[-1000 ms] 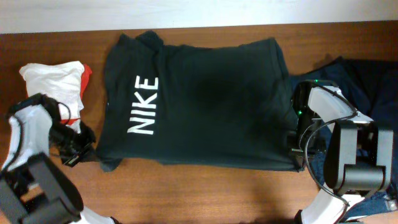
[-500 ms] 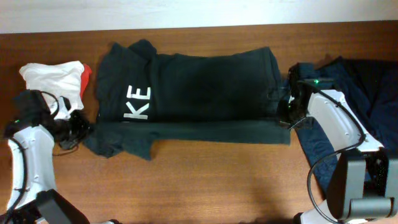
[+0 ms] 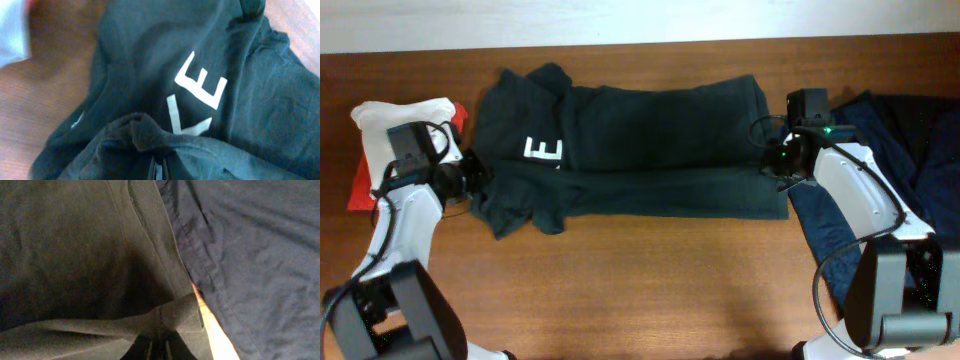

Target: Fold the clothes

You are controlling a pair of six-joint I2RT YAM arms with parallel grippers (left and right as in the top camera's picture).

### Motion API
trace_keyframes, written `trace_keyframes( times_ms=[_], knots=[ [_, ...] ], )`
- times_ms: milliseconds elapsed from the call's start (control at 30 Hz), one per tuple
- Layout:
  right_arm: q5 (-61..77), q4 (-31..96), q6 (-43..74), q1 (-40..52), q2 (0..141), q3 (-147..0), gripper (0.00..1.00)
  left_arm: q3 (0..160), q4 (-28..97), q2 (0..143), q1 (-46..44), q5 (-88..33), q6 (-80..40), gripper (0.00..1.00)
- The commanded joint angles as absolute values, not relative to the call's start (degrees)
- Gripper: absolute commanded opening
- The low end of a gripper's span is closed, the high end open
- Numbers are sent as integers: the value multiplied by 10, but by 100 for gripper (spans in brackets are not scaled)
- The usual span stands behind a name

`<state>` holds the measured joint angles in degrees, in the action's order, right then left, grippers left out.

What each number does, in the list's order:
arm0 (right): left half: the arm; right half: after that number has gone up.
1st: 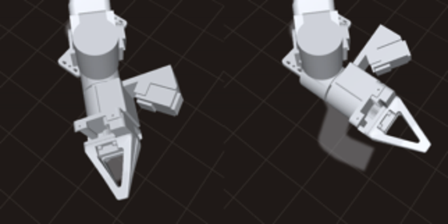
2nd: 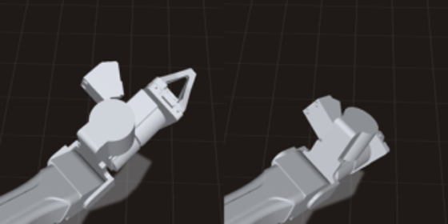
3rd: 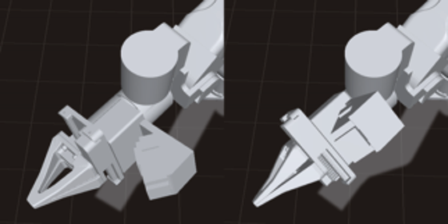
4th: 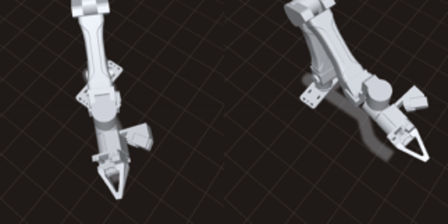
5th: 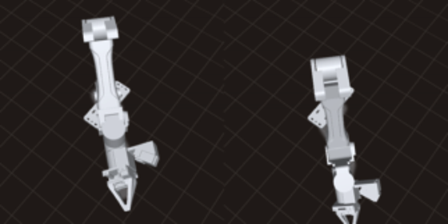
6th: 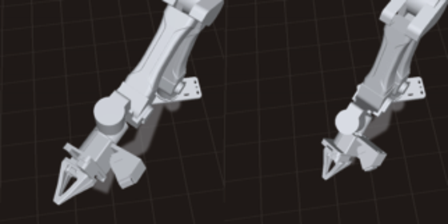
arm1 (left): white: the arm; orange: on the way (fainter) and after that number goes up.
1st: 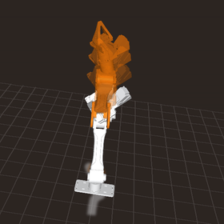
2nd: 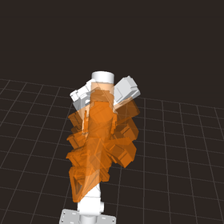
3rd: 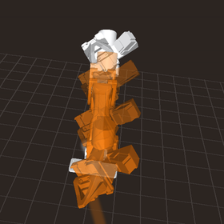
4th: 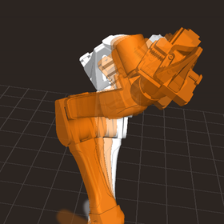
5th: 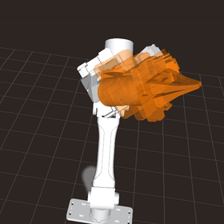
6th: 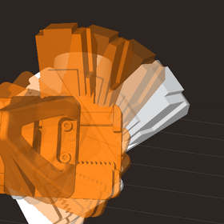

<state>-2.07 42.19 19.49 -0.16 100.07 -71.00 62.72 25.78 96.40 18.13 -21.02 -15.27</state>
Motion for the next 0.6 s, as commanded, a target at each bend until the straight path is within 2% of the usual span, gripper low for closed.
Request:
trace_keyframes(
  times_ms=[0, 33, 67, 100, 133, 167, 200, 233, 267, 300, 367, 400, 500, 533, 567],
  knots=[
    [-30, 382, 187, 0, 1027, -719, 10, 623, 197, 1006, 175, -212, -154, 6],
    [-30, 369, 187, 0, 1027, -719, 13, 623, 189, 1008, 175, -210, -154, 7],
    [-30, 354, 187, 0, 1027, -719, 29, 623, 181, 1009, 175, -210, -154, 19],
    [-30, 344, 187, 0, 1027, -719, 67, 624, 166, 1009, 175, -216, -154, 36],
    [-30, 346, 187, -1, 1027, -719, 72, 629, 156, 1009, 175, -244, -153, 50],
    [-30, 353, 187, -1, 1027, -719, 72, 650, 169, 1009, 175, -273, -134, 54],
    [-30, 373, 187, -1, 1027, -719, 68, 689, 210, 1005, 175, -272, -118, 64],
    [-30, 408, 187, -1, 1027, -719, 66, 717, 255, 1000, 170, -272, -99, 64],
    [-30, 433, 187, 0, 1027, -712, 53, 719, 292, 997, 150, -272, -72, 63],
    [-30, 440, 187, 0, 1027, -698, 48, 719, 352, 997, 117, -239, -39, 62],
    [-30, 435, 187, 0, 1027, -667, 48, 712, 418, 997, 61, -139, -35, 59],
    [-30, 435, 187, 0, 1027, -657, 48, 701, 430, 997, 30, -104, -35, 55],
    [-30, 435, 187, 0, 1027, -651, 48, 655, 427, 998, -41, -20, -36, 51],
    [-30, 435, 187, 0, 1027, -651, 47, 647, 435, 998, -54, -6, -36, 44],
    [-30, 435, 187, 0, 1027, -651, 48, 647, 445, 998, -61, -6, -36, 43]
  ],
)
